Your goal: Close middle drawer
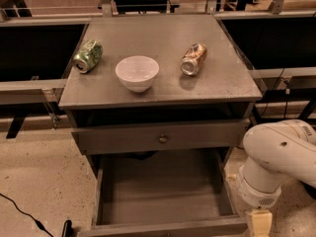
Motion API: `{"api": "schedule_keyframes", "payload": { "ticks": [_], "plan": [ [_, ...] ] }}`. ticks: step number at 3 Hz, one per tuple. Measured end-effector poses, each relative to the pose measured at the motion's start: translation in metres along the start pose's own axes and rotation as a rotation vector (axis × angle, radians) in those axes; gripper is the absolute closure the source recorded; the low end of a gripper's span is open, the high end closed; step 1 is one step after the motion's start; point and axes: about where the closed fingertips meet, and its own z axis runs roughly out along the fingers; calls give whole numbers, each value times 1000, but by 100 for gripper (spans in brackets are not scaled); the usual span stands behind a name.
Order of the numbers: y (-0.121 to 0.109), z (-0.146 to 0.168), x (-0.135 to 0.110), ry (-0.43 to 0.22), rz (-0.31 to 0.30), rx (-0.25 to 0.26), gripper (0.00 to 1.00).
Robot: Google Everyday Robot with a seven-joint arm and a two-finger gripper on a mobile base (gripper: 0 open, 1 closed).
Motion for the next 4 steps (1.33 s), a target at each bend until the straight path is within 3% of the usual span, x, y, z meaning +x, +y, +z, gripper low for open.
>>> {"api": "schedule_keyframes", "payload": {
  "ticks": [1,2,3,4],
  "plan": [
    [-3,10,4,-6,15,-24,0],
    [-1,22,9,53,27,15,0],
    [13,58,23,173,-30,108,0],
    [11,71,32,214,-77,163,0]
  ]
}}
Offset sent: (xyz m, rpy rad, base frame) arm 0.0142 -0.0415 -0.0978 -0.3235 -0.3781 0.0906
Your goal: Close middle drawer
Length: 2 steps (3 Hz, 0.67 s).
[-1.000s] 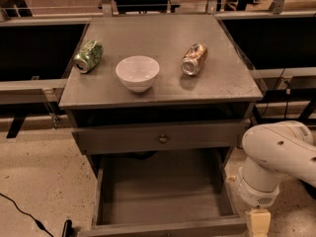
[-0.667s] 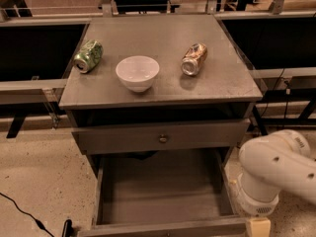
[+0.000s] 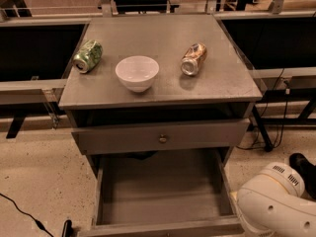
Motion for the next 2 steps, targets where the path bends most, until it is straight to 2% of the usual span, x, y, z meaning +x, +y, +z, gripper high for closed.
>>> {"api": "schedule_keyframes", "payload": {
  "ticks": [1,2],
  "plan": [
    [-4,8,-2,-63,-12,-19,0],
    [-14,41,-12,-309,81,29,25]
  ]
}}
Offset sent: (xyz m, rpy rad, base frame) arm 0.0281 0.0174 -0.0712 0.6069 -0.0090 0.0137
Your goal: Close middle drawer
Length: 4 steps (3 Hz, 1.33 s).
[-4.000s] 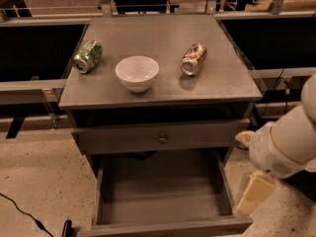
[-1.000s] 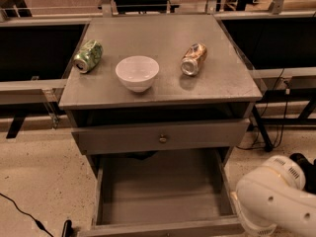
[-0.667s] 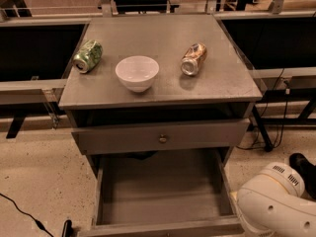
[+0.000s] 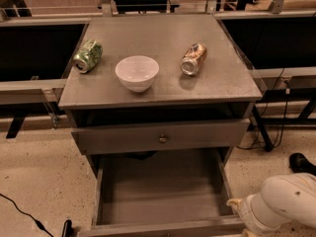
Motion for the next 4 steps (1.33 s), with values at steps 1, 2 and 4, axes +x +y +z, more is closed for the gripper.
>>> {"api": "schedule_keyframes", "payload": {
  "ticks": [1,2,4],
  "plan": [
    [-3,12,0,-137,25,93,48],
    [-3,27,-4,-186,19,121,72],
    [9,90,-46,-183,-46,91,100]
  ]
}}
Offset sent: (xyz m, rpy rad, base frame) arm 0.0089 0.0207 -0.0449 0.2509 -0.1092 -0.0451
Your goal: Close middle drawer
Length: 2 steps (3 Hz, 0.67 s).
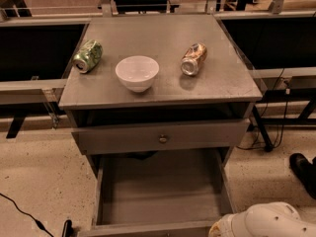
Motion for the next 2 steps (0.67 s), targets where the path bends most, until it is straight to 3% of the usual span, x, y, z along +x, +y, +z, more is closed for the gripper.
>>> {"api": "schedule_keyframes", "payload": {
  "ticks": [1,2],
  "plan": [
    [7,20,-15,5,-44,-15,100],
    [14,40,-21,-24,-47,-54,100]
  ]
}}
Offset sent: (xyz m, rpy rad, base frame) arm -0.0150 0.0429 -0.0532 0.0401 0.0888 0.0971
